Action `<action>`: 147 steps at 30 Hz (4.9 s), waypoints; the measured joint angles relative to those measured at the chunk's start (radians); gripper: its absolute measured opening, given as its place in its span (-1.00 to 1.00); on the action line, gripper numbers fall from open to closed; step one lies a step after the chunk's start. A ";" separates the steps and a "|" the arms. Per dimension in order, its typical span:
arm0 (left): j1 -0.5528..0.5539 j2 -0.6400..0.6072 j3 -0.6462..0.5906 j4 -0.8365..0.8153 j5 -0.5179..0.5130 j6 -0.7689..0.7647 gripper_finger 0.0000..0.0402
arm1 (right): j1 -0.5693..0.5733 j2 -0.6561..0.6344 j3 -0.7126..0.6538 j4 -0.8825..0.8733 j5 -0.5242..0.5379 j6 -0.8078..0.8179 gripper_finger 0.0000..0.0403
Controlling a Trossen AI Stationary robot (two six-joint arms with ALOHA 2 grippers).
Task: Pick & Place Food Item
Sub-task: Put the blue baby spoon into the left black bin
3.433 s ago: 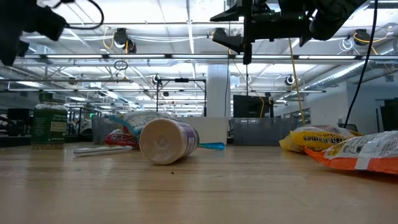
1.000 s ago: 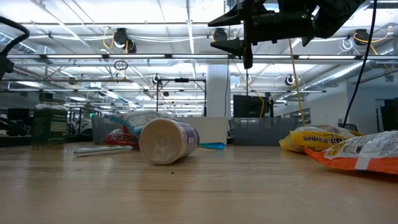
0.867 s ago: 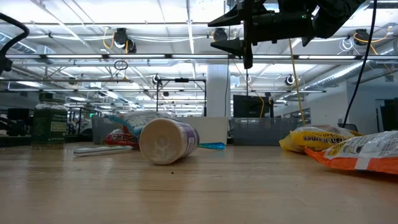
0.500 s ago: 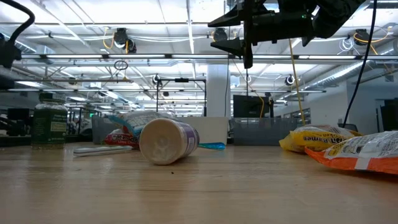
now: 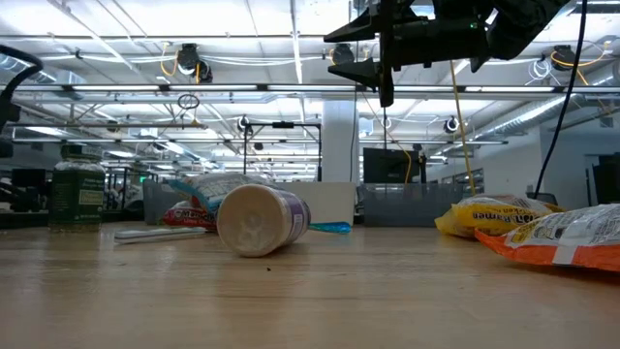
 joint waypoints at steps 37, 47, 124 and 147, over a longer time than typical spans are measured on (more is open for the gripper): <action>0.000 -0.001 -0.060 0.064 -0.011 0.088 -0.07 | 0.000 0.000 0.000 -0.036 0.001 -0.003 0.09; 0.000 -0.001 -0.061 0.054 0.005 0.102 -0.25 | 0.000 0.000 0.000 -0.036 0.002 -0.020 0.08; 1.019 0.504 1.138 -0.210 -0.180 1.027 -0.87 | -0.015 0.014 0.000 -0.082 0.079 0.526 0.00; 0.984 0.597 1.270 -0.256 -0.236 1.076 -0.88 | -0.028 0.015 0.000 -0.087 0.049 0.505 -0.28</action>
